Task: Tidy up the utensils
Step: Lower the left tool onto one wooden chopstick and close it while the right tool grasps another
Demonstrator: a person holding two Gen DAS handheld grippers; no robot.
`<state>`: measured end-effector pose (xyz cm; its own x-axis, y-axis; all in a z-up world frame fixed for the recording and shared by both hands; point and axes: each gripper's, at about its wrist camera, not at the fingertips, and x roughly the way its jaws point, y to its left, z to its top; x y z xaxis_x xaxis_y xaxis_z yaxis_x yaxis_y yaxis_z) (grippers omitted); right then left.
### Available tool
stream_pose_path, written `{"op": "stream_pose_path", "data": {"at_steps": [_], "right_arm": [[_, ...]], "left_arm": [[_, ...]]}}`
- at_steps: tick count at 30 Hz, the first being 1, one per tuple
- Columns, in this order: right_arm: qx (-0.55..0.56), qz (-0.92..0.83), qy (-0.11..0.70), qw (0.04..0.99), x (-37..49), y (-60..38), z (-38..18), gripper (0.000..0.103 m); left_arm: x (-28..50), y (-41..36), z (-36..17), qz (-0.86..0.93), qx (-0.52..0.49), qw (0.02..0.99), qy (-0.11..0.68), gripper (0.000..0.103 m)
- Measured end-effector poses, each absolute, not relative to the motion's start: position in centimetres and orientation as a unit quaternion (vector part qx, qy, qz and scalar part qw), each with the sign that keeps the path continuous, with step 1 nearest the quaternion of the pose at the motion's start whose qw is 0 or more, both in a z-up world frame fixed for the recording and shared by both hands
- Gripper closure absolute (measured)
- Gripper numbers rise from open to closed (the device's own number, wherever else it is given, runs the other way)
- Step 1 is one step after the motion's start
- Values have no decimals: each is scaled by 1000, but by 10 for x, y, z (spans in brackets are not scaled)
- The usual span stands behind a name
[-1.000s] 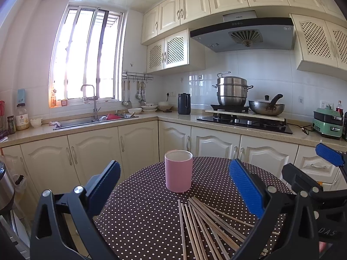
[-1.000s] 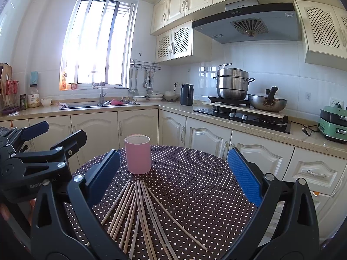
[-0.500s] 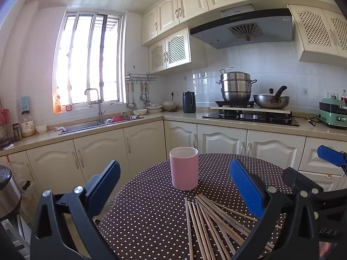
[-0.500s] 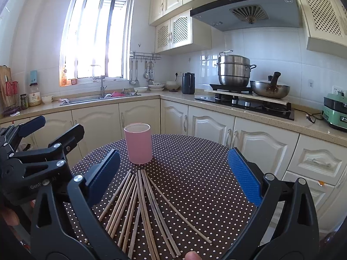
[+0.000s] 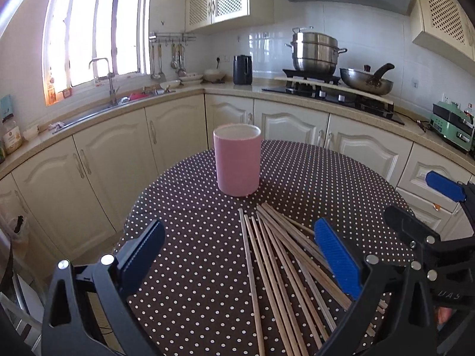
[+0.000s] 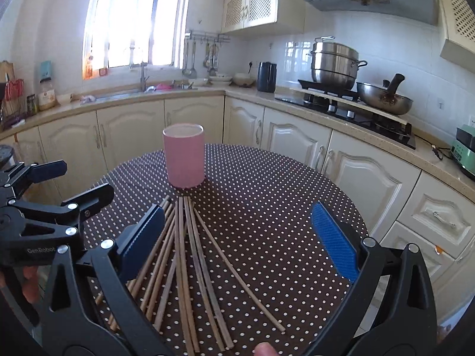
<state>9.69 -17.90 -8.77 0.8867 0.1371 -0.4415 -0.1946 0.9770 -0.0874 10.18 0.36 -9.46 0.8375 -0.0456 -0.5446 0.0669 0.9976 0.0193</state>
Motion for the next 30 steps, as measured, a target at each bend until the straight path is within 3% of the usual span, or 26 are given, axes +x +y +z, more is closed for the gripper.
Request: {"op": "stream_pose_path", "data": {"at_steps": [5,9,13,17,30], "right_arm": [[-99,94,260,956,118,-180,-99,9],[-107,108,293,944,136,-187,-106,24],[-110,122,324,932,150,-194,-110,30],[-94,155,364,913,167,-206,-117,34],[-122,243,481,833,198,-190,-146,60]], "left_arm": [[128,7,-118,-51,16,934,353,4],[146,17,-134,-69,-9,914,399,6],[162,24,-146,-96,-29,890,444,28],[175,22,-163,-98,-25,869,484,40],[187,5,-188,-72,49,846,526,50]]}}
